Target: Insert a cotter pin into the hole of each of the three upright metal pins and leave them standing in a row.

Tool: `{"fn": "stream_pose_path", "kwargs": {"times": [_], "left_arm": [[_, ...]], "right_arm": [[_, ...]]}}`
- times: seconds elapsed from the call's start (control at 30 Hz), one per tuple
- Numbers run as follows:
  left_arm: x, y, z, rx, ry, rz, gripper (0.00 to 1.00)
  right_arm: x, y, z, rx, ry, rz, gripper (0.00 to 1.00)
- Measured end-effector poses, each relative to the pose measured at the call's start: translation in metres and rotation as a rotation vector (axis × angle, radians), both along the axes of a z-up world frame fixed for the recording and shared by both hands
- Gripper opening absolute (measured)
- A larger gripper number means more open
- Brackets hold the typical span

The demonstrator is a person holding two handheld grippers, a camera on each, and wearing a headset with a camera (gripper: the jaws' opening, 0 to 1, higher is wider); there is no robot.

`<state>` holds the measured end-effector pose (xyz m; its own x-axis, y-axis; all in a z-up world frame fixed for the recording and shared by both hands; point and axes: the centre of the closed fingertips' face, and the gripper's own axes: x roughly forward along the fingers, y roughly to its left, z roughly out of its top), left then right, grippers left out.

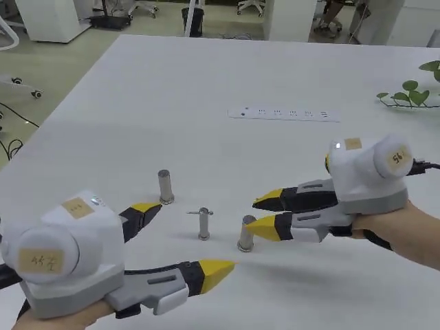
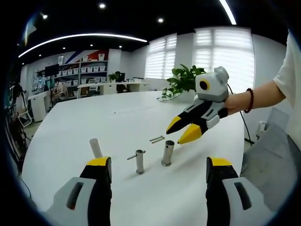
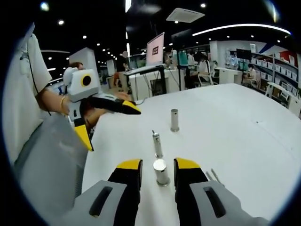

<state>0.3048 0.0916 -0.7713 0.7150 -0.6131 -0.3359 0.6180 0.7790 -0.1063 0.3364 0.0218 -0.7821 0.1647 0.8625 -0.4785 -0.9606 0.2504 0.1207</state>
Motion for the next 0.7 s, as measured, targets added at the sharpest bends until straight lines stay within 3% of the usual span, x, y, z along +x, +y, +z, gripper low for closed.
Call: {"fn": "stream_pose_path", "kwargs": {"times": [0.3, 0.47, 0.57, 0.7], "left_arm": [[0.0, 0.002, 0.004, -0.007, -0.011, 0.017, 0.8], [0.0, 0.003, 0.004, -0.004, -0.015, 0.018, 0.79], [0.0, 0.003, 0.004, -0.003, -0.018, 0.018, 0.78], [0.0, 0.003, 0.004, -0.004, -0.022, 0.019, 0.76]], "right_arm": [[0.017, -0.021, 0.003, -0.037, 0.008, -0.063, 0.25], [0.039, -0.039, -0.011, -0.126, 0.0, -0.132, 0.2], [0.049, -0.045, -0.017, -0.151, 0.0, -0.148, 0.18], [0.06, -0.053, -0.033, -0.224, -0.002, -0.162, 0.16]]}}
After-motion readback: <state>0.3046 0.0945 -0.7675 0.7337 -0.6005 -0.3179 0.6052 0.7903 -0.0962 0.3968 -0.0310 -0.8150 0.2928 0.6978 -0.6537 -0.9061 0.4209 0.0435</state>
